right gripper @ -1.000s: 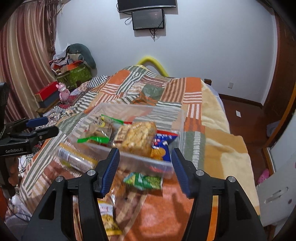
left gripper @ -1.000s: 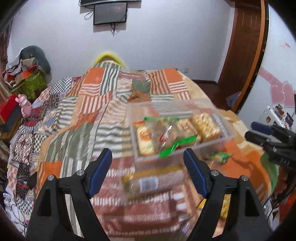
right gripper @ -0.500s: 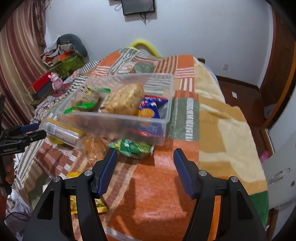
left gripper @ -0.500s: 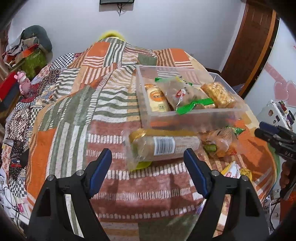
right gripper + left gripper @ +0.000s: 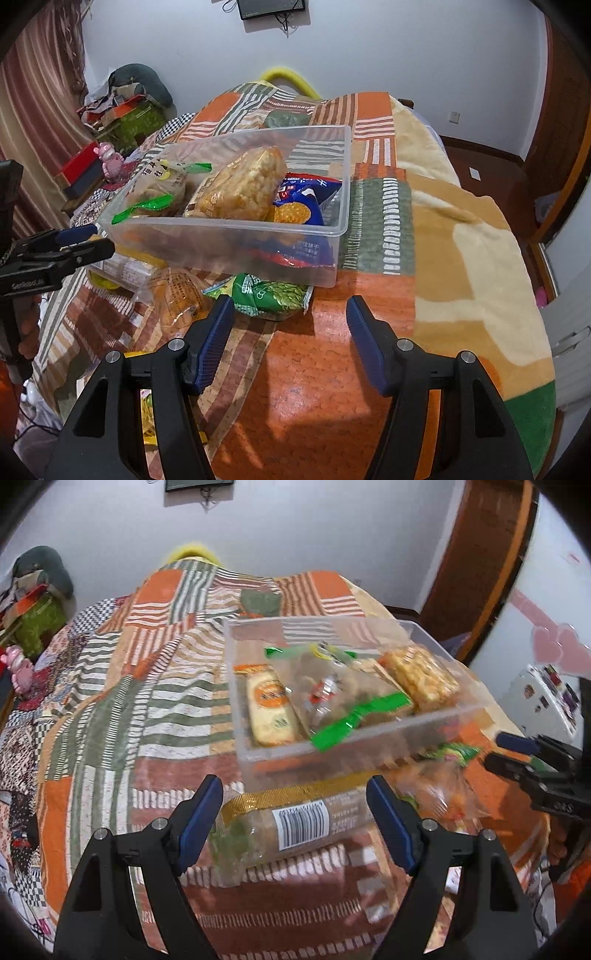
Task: Organize snacks
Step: 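Grasp the gold-wrapped cylindrical pack with the left tool while the right tool grasps the yellow chips bag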
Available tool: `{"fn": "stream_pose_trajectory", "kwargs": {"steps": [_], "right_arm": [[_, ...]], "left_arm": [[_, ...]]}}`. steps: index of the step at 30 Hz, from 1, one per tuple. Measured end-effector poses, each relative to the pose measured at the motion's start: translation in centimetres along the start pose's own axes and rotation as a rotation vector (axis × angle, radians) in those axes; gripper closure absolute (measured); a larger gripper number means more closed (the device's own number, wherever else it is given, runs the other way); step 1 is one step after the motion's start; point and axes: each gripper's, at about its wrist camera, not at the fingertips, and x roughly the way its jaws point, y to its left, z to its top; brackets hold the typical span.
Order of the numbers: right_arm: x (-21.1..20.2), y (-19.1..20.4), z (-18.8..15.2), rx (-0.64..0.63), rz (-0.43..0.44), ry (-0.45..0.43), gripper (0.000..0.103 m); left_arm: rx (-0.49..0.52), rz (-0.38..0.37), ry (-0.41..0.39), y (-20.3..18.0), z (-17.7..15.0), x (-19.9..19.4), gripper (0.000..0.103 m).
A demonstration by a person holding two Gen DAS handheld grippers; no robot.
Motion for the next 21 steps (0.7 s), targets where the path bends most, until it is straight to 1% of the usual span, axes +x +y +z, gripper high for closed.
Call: {"fn": "stream_pose_trajectory", "kwargs": {"steps": [1,4,5,6,7,8,10,11,16,18,21], "right_arm": [[-0.1,-0.1,-0.1,0.004,0.002,0.002,0.044],[-0.5,-0.1,-0.5,0.013,0.009,0.002,0.044],[-0.8,0.0,-0.6,0.014,0.012,0.000,0.043],[-0.9,0.1,-0.7,0.016,0.013,-0.002,0.043],[-1.2,0.1,-0.8,0.016,0.016,-0.004,0.043],[-1.3,0.2,-0.9,0.016,0.019,-0.005,0.043],[-1.7,0.6,-1.0,0.010,0.022,-0.010,0.043],[-1.9,0.7,-1.1,0.006,0.024,-0.011,0.043],[-2.3,1.9,-1.6,-0.020,0.044,-0.009,0.043],[-2.2,2.5,-1.8,-0.029,0.050,-0.006,0.043],[-1.8,3.2,-2.1,-0.038,0.070,0.008,0.043]], "left_arm": [[0.003,-0.012,0.005,-0.2,-0.2,-0.1,0.023],[0.003,-0.061,0.037,-0.7,-1.3,-0.3,0.029],[0.002,-0.073,0.046,-0.8,-1.6,-0.3,0.033],[-0.001,-0.108,0.071,-1.1,-2.1,-0.2,0.039],[-0.004,-0.129,0.093,-1.3,-2.5,0.0,0.040],[-0.002,-0.129,0.100,-1.6,-2.9,0.0,0.040],[0.048,-0.078,0.080,-2.6,-3.6,-0.3,0.040],[0.061,-0.066,0.076,-2.9,-3.8,-0.4,0.040],[0.081,-0.065,0.075,-3.9,-3.4,-0.6,0.040],[0.099,-0.059,0.083,-4.1,-3.0,0.1,0.040],[0.108,-0.025,0.106,-3.7,-2.7,1.7,0.040]]}}
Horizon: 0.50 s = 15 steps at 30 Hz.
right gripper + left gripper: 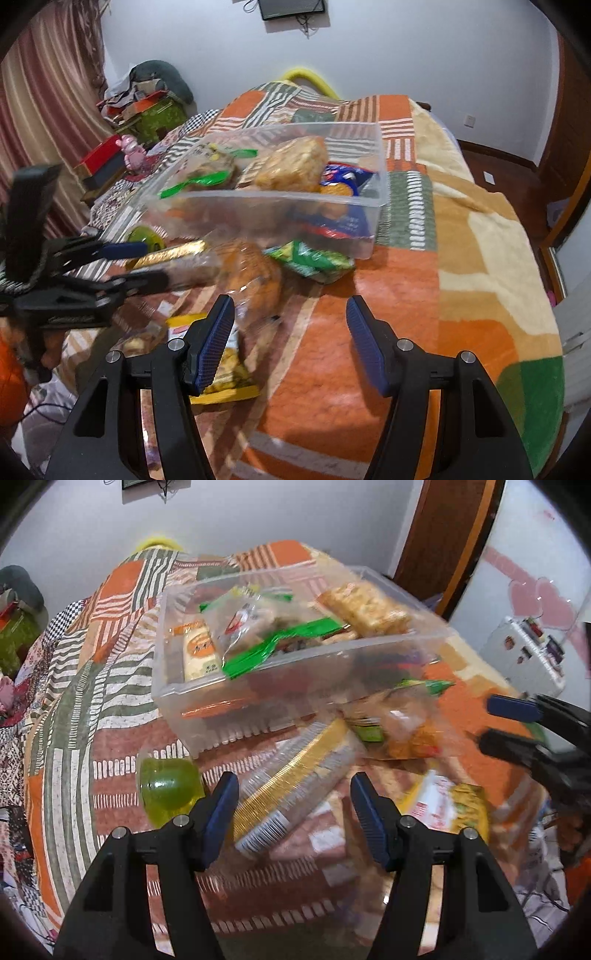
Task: Organize snacks
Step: 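Grasp the gold-wrapped cylindrical pack with the left tool while the right tool grasps the yellow chips bag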
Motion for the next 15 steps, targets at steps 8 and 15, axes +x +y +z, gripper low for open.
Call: {"fn": "stream_pose_trajectory", "kwargs": {"steps": [8,15], "right_arm": [[0.7,1.3,-0.6,-0.017,0.033,0.028,0.043],[1.2,2.3,-1.2,-0.008,0.076,0.054,0.043]], "left_arm": [[-0.021,0.008,0.005,0.5,-1.0,1.2,0.049],[-0.063,0.029,-0.012,0.8,-4.3,-1.4,0.064]]}}
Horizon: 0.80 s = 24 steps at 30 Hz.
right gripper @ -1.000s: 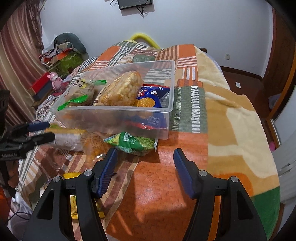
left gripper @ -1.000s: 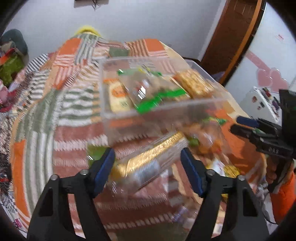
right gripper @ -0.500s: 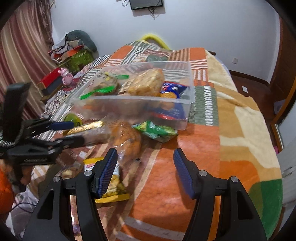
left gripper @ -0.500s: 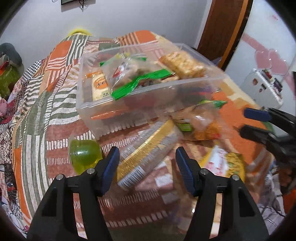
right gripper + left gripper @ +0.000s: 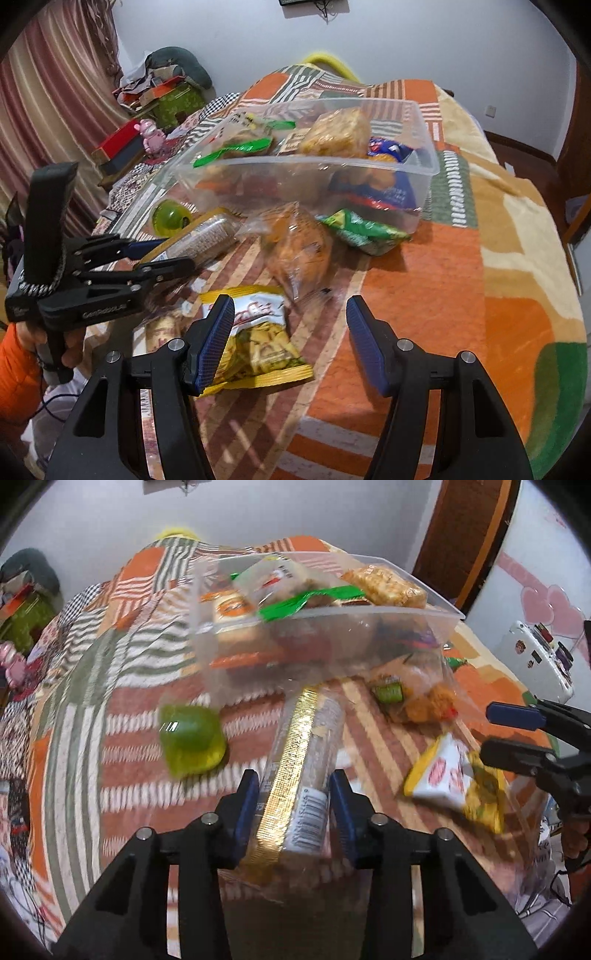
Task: Organize snacks
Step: 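Grasp the gold-wrapped cylindrical pack with the left tool while the right tool grasps the yellow chips bag, then carry the gold pack with the left tool while the right tool carries the chips bag into the box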
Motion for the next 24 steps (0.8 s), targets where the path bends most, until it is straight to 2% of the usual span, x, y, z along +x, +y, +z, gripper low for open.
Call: {"fn": "stream_pose_trajectory", "kwargs": {"steps": [8,13,19,21,24], "right_arm": [[1.4,1.8,-0.6,-0.028,0.028,0.035,0.042],[2.5,1.9,-0.8,-0.033,0.030,0.066,0.042],[3.1,2.0,-1.1,-0.050,0.015,0.066,0.042],[3.2,2.1,-1.1,-0.060,-0.002,0.060,0.049],[3.1,2.1,-1.2,-0.058,-0.010,0.049,0.052]], "left_arm": [[-0.017,0.037,0.008,0.3,-1.8,-1.5,0.063],[-0.020,0.054,0.025,0.3,-1.4,0.3,0.059],[-0.068,0.020,0.009,1.3,-0.9,1.5,0.058],[-0.070,0.025,-0.002,1.3,-0.9,1.5,0.060],[-0.057,0.029,-0.005,1.0,-1.1,1.2,0.065]]}}
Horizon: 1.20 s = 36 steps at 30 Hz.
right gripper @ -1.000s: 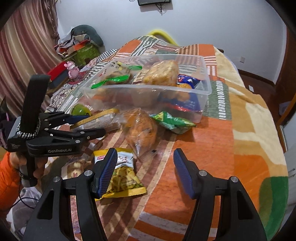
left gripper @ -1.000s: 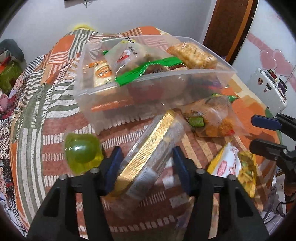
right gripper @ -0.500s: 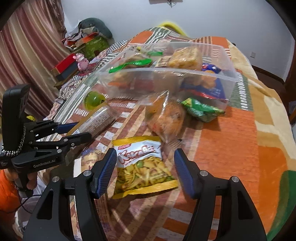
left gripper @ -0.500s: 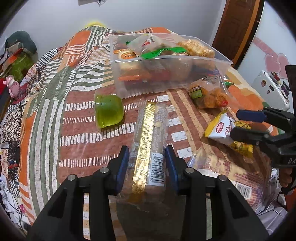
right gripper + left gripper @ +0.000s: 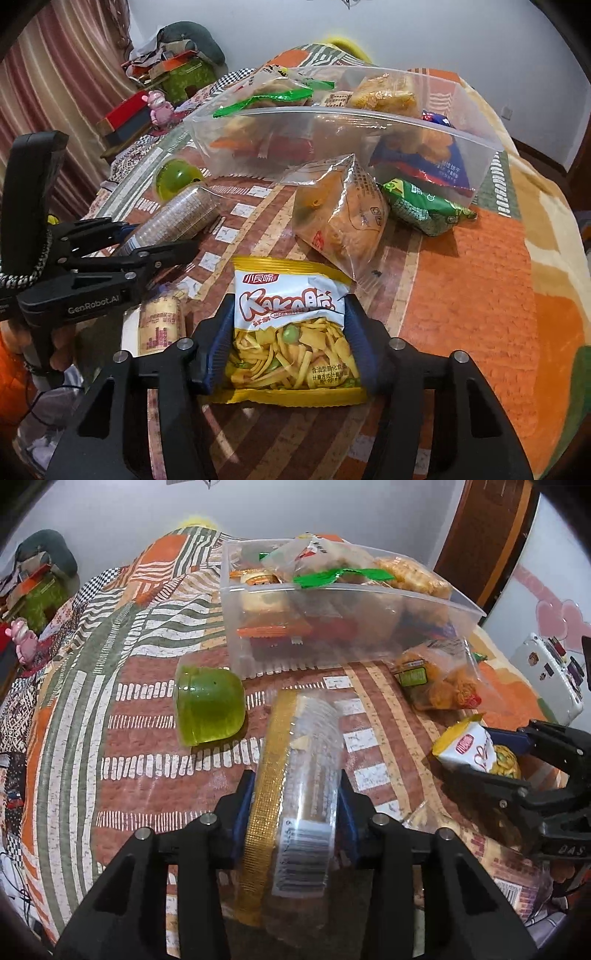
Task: Organize snacks
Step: 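Carry the gold pack with the left tool while the right tool carries the chips bag into the box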
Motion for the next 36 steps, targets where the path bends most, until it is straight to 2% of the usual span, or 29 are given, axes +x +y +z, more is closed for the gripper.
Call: {"fn": "stream_pose_trajectory", "kwargs": {"steps": [8,18,27,36], "right_arm": [[-1.6,-0.4,-0.2,0.011,-0.012,-0.028,0.055],[-4.9,-0.6,0.2,0.002,-0.045,-0.115,0.055],[-6.8,-1.2,2.2,0.011,-0.081,-0.196,0.055],[-7.8,-3.1,5.3,0.027,-0.137,-0.277,0.055]], "left_arm": [[-0.028,-0.019,-0.011,-0.1,-0.6,-1.7,0.067],[-0.002,-0.033,-0.102,-1.8,0.4,-5.8,0.067],[0.020,-0.041,-0.200,-2.8,2.8,-9.0,0.067],[-0.015,-0.016,-0.260,-1.7,7.6,-8.8,0.067]]}}
